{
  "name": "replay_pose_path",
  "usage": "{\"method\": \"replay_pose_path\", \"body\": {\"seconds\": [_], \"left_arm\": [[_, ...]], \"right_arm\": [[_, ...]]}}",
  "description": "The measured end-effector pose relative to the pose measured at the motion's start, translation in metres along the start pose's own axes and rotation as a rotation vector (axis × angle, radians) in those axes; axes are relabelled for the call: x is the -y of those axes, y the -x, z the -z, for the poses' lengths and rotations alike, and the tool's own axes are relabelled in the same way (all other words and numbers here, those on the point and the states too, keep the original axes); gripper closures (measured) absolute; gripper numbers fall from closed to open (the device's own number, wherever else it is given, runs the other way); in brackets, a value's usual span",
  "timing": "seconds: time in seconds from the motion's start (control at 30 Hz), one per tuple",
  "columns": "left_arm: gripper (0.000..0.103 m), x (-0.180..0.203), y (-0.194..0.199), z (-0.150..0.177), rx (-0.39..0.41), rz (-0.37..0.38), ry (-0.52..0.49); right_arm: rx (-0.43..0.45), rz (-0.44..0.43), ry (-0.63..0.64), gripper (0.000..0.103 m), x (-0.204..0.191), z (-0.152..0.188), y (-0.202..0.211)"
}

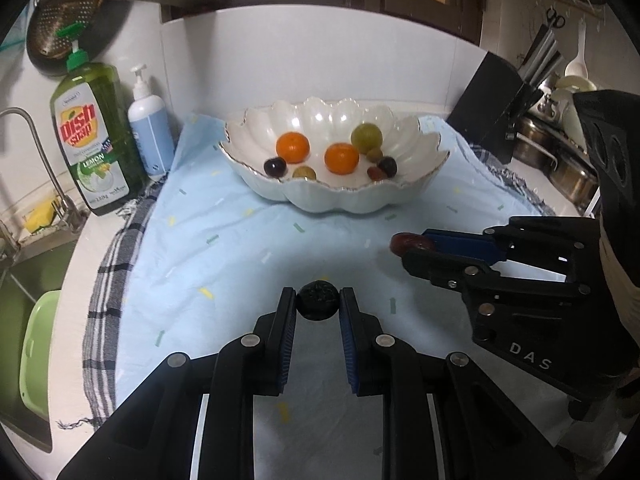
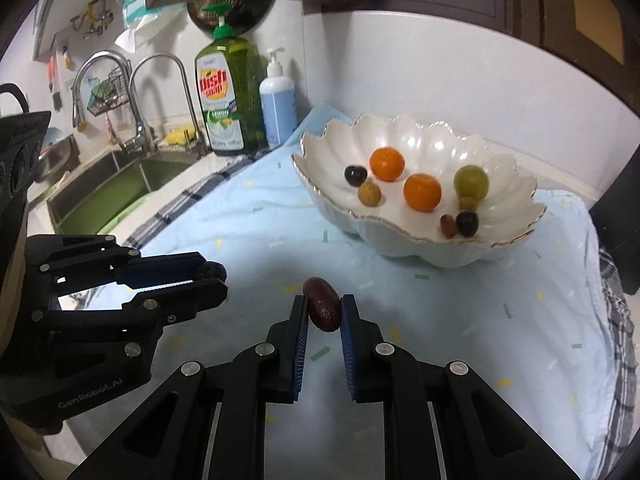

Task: Organize fruits
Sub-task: 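Carry the plum and red date with both tools over the bowl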

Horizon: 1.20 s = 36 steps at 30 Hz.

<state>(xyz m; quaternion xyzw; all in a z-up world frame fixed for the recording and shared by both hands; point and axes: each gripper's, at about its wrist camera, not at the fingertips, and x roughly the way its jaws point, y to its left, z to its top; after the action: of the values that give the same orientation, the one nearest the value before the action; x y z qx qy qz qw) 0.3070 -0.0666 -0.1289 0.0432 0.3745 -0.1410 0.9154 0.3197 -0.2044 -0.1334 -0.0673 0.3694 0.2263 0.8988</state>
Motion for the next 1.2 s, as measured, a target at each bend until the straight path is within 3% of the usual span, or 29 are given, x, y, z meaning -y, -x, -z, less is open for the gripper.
{"method": "replay_pose_path", "body": {"seconds": [0.67, 1.2], "left_arm": [[0.081, 0.001, 0.050, -0.054, 0.211, -0.011, -0.022], [0.081, 0.002, 0.035, -0.119, 0.289, -0.030, -0.038]], "right_arm": [[0.169, 0.099, -0.058, 0.086, 0.008, -0.041, 0.054], [0.236, 0.144, -0.113, 0.085, 0.043, -0.086, 0.051]]}}
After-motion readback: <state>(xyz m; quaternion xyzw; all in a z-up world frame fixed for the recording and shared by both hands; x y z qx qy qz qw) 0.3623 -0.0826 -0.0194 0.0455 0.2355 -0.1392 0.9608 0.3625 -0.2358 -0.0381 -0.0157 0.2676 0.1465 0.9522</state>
